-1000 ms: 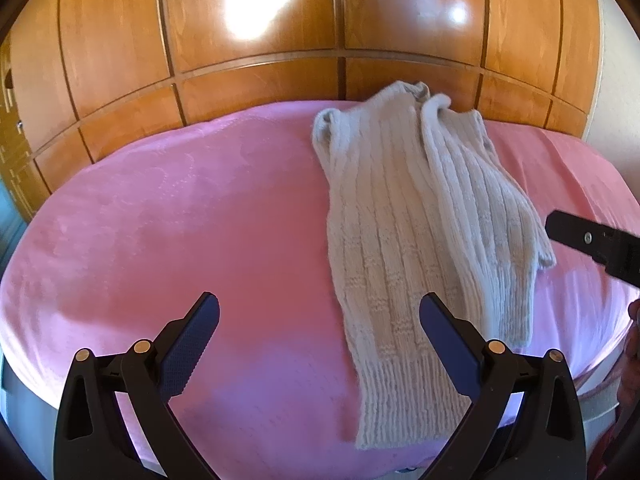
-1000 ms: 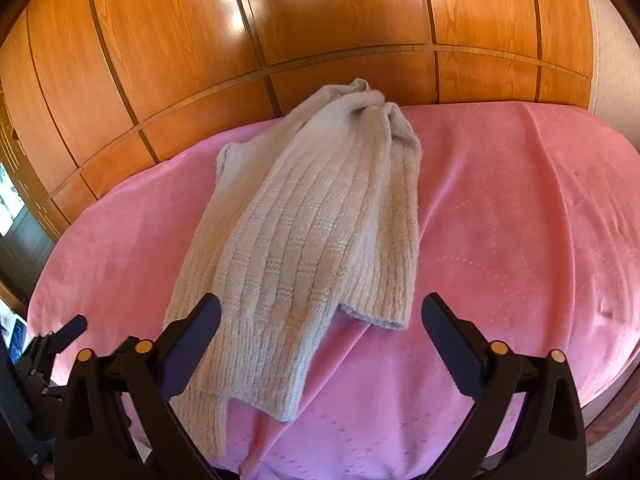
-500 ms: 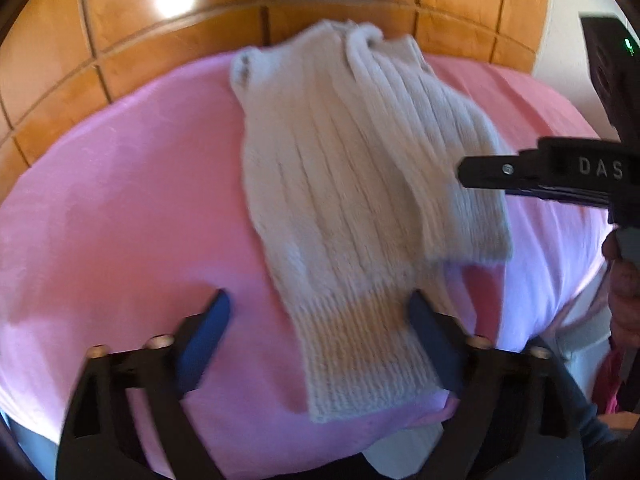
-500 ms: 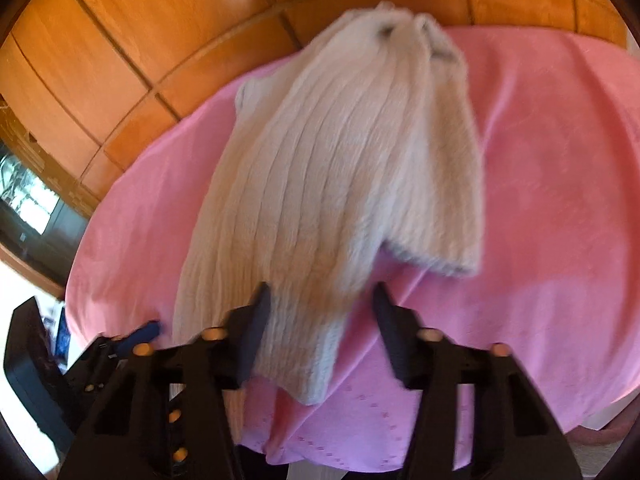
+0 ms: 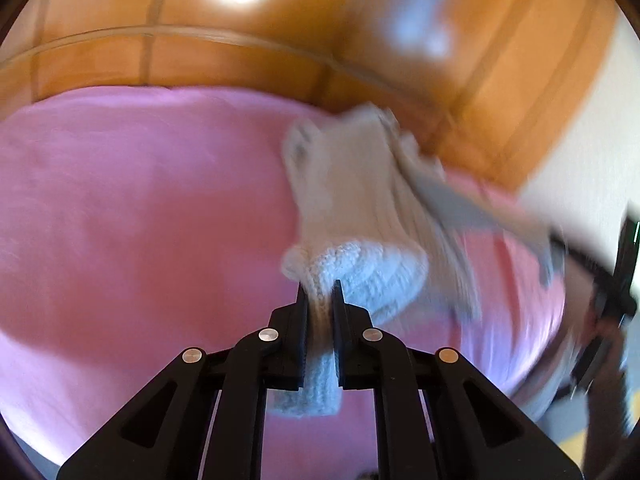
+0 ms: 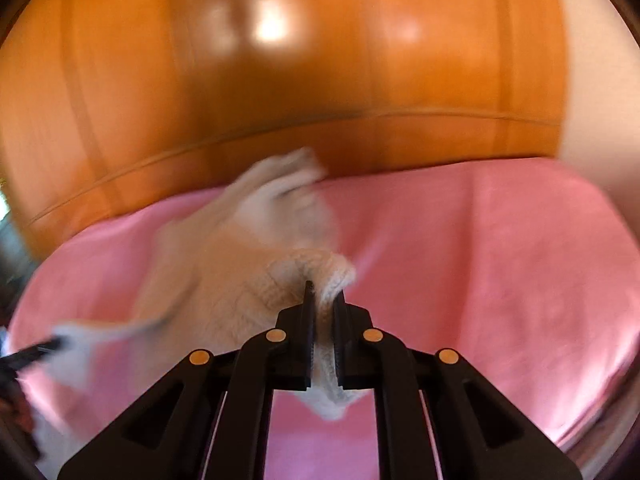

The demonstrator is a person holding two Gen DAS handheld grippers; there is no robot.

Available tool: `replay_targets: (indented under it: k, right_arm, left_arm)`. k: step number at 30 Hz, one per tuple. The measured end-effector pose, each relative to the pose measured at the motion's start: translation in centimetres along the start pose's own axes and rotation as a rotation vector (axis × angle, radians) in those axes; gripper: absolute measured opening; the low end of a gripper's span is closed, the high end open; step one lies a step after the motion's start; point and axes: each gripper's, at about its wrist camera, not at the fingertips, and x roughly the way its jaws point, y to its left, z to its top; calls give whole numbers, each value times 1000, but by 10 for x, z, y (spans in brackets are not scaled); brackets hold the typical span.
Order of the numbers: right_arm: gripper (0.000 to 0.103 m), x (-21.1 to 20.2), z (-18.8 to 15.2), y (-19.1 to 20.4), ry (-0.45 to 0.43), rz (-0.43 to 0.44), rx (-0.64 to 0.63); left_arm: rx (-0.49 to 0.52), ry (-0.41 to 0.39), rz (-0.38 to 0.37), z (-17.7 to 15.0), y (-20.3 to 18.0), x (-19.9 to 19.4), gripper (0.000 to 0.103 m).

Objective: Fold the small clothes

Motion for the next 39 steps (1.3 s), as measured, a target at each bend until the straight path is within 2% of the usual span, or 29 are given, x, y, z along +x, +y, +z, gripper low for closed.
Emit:
replay_targets:
  k: [3, 6, 9, 11, 13, 14, 15, 16, 17, 18, 19, 21, 22, 25, 28, 31, 33, 35, 36, 37, 38, 39]
  right_arm:
    - [7, 18, 25, -53, -8, -135, 56]
    - [7, 44, 48, -101, 15, -251, 126]
    - [7, 76, 66, -136, 57, -348, 175]
    - [7, 97, 74, -154, 101, -381, 207]
    - [16, 109, 76, -165, 126, -387, 227]
    - [28, 109, 76, -166, 124, -398, 227]
    - [43, 110, 77, -166, 120, -396, 226]
    - [47, 108, 75, -163, 114, -383, 226]
    - [50, 104, 72, -157, 106, -371, 218]
    - [51, 102, 70, -151, 101, -359, 207]
    - [51, 95, 65, -140, 92, -321, 190]
    - [57, 91, 55, -117, 108, -205, 178]
    - [56, 90, 42, -102, 146, -92, 180]
    - [56, 95, 3, -64, 255, 154, 214]
    - [54, 109, -34, -32, 368, 335, 276]
    - [47, 123, -61, -8, 434, 411, 316]
    - [36, 129, -71, 1, 462, 446, 352]
    - [22, 132, -76, 9, 468, 452, 346]
    - [14, 132, -76, 12, 469, 448, 336]
    - [12, 131, -75, 16, 469, 432, 319]
    - [10, 128, -72, 19, 463, 417, 295]
    - [9, 123, -70, 21, 453, 407, 266]
  left_arm:
    - [-76, -87, 57, 42, 32, -14, 9]
    - [-165, -168, 170, 96, 73, -22, 8]
    - [-221, -198, 295, 138, 100, -15, 8]
    - [-244, -189, 385, 164, 117, -3, 8]
    - [-275, -168, 447, 180, 133, 10, 9]
    - [-282, -159, 469, 183, 137, 15, 12]
    - [-283, -148, 489, 185, 139, 21, 28]
    - [-278, -138, 507, 184, 139, 26, 38]
    - [-276, -141, 517, 182, 136, 26, 56]
    - [-273, -150, 513, 180, 137, 27, 59]
    - [-266, -154, 478, 170, 131, 30, 59]
    - [-253, -104, 384, 154, 120, 36, 59]
    - [-247, -65, 314, 135, 110, 42, 59]
    - [-251, 53, 139, 84, 84, 67, 59]
    - [-272, 167, 6, 38, 56, 95, 59]
    - [-298, 236, -86, 5, 30, 118, 59]
    - [-338, 258, -126, -7, 19, 128, 59]
    - [-324, 230, -102, -13, 5, 133, 57]
    - [-305, 228, -107, -13, 0, 135, 34]
    - [-288, 253, -137, -14, -7, 140, 18]
    - [-274, 276, -143, -14, -13, 144, 11]
    - [-240, 264, -116, -13, -20, 142, 9]
